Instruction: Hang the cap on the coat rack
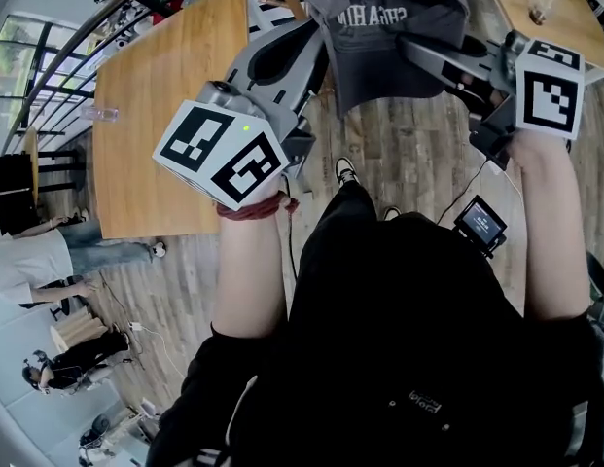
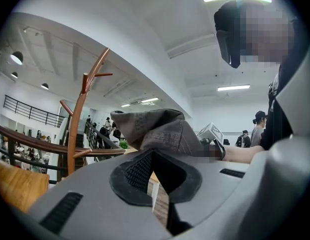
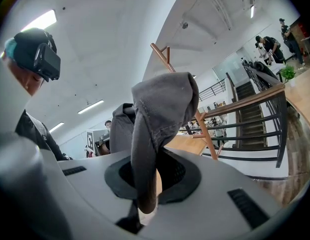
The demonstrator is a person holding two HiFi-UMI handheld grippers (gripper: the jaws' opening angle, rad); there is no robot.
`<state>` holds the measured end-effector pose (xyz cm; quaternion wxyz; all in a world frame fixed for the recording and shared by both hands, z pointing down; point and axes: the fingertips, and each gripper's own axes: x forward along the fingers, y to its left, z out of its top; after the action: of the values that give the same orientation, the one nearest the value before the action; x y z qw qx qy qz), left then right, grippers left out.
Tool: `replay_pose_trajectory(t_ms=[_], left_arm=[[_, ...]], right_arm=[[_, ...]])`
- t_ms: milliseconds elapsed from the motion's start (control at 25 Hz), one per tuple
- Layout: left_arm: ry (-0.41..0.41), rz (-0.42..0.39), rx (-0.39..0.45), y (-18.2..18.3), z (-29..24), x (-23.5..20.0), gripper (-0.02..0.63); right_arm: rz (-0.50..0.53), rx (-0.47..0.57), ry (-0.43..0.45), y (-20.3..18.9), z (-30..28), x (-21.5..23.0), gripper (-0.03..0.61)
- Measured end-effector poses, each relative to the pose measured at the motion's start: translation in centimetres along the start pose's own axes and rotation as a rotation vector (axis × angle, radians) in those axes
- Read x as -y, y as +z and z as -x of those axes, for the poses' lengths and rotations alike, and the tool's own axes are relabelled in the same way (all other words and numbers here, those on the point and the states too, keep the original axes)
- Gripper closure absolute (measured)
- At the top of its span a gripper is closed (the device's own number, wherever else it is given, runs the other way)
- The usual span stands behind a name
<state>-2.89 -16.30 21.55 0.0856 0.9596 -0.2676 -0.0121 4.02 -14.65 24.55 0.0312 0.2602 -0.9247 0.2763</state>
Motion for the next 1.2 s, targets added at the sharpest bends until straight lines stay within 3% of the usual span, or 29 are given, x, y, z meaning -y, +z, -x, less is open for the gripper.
replay_pose_trajectory(t_ms=[120,320,480,720,1200], left_arm=[[0.011,-0.014,0.021,0.8,0.0,-0.3,0.611],[0.022,-0.005,0.026,-0.2,1.0,0.7,0.611],[0.036,-0.022,0.036,1.3,0.8,0.5,0.611],[0.063,-0.018,0.012,1.1,1.2,1.0,0.611],[0.001,-0.024,0.022,1.4,0.7,0.6,0.611]], right_arm=[[0.007,0.014,0.017,0.9,-0.4,-0.2,0.537],[-0.037,0.001,0.021,-1.1,0.2,-0.4,0.537],[-0.001,0.009,0.050,0.6,-0.1,-0.8,0.537],[-0.019,-0.001,0.085,0.2,-0.1,-1.0,0.537],[-0.032,0.020,0.034,0.4,0.2,-0.7,0.537]])
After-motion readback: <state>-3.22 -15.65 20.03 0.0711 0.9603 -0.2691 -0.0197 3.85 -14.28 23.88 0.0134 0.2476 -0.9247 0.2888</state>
